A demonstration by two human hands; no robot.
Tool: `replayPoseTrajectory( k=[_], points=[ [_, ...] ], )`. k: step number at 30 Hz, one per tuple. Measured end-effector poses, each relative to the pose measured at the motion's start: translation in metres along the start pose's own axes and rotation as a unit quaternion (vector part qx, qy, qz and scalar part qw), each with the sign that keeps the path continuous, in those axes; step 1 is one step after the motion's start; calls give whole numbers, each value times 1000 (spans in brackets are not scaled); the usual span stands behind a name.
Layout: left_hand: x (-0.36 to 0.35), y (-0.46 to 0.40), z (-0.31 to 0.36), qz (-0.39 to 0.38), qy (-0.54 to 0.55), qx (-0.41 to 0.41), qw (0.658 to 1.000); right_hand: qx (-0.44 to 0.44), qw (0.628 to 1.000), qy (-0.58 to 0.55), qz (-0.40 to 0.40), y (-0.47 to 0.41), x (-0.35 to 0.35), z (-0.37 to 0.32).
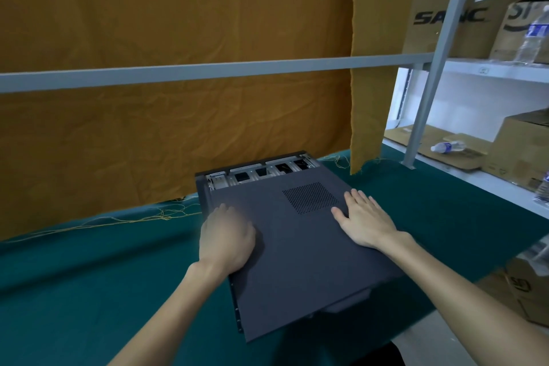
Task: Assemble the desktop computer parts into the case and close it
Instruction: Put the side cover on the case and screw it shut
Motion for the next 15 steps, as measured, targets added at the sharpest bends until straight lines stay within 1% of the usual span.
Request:
replayPoseTrajectory(
  k=[2, 6, 10, 15],
  points=[
    [-1, 3, 2, 12, -20, -9, 1000, 3, 1000, 3, 0, 4, -2, 7],
    [1, -1, 4, 21, -12, 5, 1000, 18, 1000, -2, -5, 1, 2, 6],
    [-2, -13, -4, 8, 7, 26, 1000, 24, 1000, -11, 0, -15, 3, -5],
    [0, -38, -10, -11, 8, 16, 1000, 19, 1000, -15, -5, -37, 0, -10]
  ],
)
Point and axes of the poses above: each hand's wrist, its own y-axis away from the middle knuckle, its own x-axis out of the back of the hand, z = x × y, the point moved 3 cm from there along -y, towards the middle knuckle, and after that the axes turned 4 degrees about y, right-handed, at the moved point
